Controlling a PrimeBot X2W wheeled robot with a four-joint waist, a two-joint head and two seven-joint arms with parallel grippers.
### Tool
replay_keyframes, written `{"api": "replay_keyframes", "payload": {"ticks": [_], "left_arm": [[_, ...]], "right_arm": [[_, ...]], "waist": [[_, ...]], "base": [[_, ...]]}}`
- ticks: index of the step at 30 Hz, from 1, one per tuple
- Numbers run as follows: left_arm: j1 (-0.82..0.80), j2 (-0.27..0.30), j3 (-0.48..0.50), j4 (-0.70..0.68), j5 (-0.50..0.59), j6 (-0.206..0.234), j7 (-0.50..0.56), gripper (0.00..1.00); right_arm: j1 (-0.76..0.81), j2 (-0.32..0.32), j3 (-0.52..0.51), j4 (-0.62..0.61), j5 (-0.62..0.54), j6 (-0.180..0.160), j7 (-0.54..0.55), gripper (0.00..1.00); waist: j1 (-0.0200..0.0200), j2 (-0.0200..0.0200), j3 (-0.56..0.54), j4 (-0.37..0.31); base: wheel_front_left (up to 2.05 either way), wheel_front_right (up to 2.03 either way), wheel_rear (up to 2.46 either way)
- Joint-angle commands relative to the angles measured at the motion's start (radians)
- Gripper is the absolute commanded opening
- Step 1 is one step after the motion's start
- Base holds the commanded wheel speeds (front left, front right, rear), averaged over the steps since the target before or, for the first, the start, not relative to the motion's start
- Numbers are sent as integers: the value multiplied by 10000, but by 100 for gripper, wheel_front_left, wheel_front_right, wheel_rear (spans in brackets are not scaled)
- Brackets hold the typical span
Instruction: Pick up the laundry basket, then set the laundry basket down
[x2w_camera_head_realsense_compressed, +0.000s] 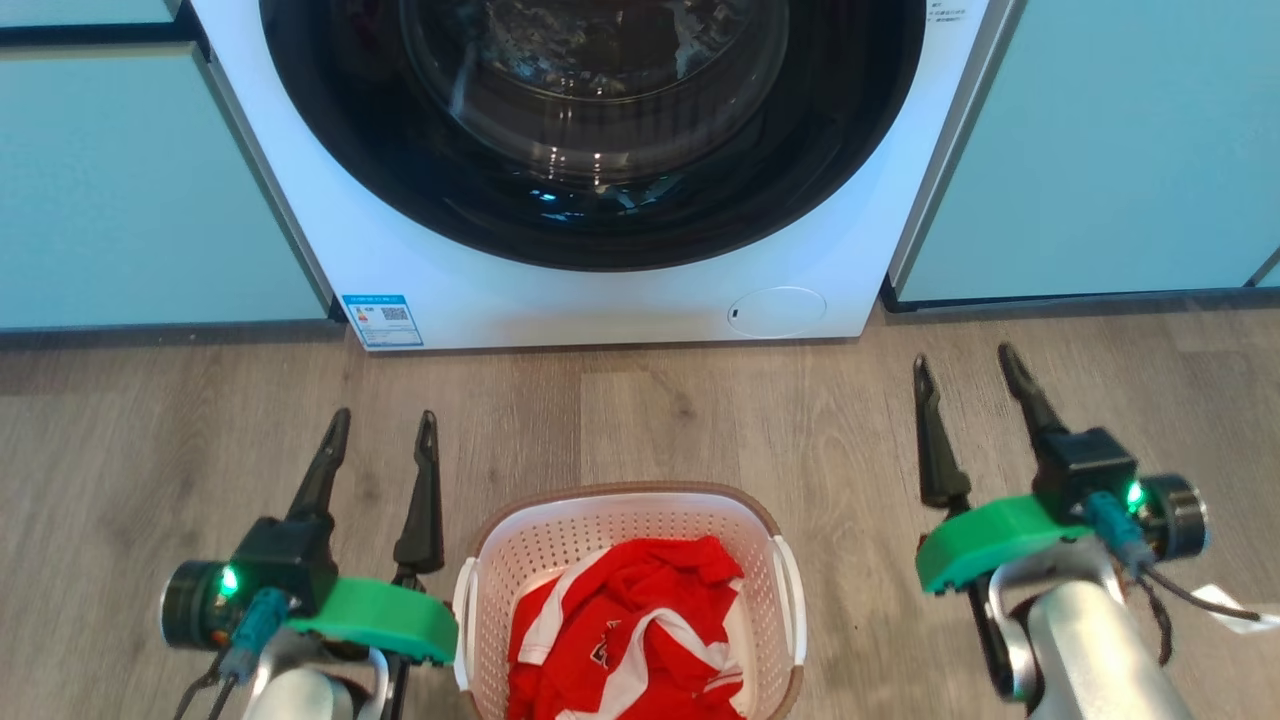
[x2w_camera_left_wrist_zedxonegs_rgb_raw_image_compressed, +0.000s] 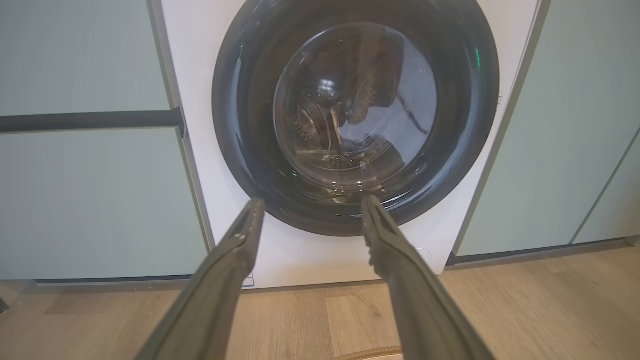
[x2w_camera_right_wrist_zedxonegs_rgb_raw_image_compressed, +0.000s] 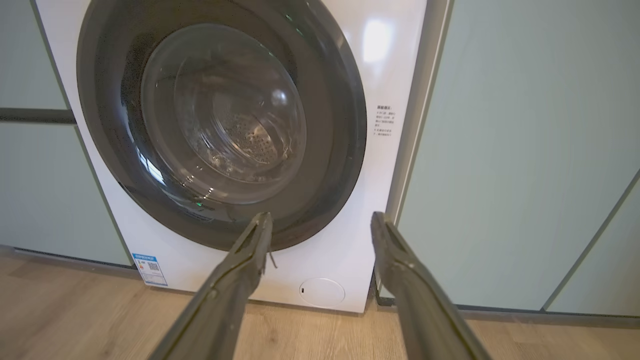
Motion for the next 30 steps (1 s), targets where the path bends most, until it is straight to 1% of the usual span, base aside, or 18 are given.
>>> {"api": "replay_keyframes", "payload": {"ticks": [1,3,6,8,11,14,21,25,30], "left_arm": [[-336,-109,477,-192,139,-160,-120,100],[-319,-210,640,29,119,-393,-120,100],[-306,-304,808,376,149,-710,-120,100],[-272,-342,851,664,178,-859,-120,100],[-263,-379,930,942,173,-966,-120,100],[-269,-396,1016,1061,163,-993,-120,100],[-283,-403,1051,1024,-23,-821,-120,100],[-278,-404,968,971,190,-776,-120,100],[-260,-404,925,941,190,-696,-120,100]], "right_arm": [[-151,-74,259,120,-80,69,-134,100],[-207,-74,284,539,-147,69,-134,100],[-302,-74,320,842,-83,69,-134,100],[-343,-74,318,939,-31,69,-134,100],[-387,-74,316,1044,-13,69,-134,100],[-414,-74,331,1100,-54,69,-134,100],[-419,-74,293,1138,-119,69,-134,100],[-439,-74,297,1143,-119,69,-134,100],[-441,-74,313,1148,-122,69,-134,100]], "waist": [[0,0,-11,-16],[0,0,-8,-22],[0,0,2,-27],[0,0,2,-31],[0,0,-7,-44],[0,0,-18,-45],[0,0,-60,-52],[0,0,-70,-57],[0,0,-77,-53]], "base": [[0,0,0],[0,0,0],[0,0,0],[0,0,0],[0,0,0],[0,0,0],[0,0,0],[0,0,0],[0,0,0]]}}
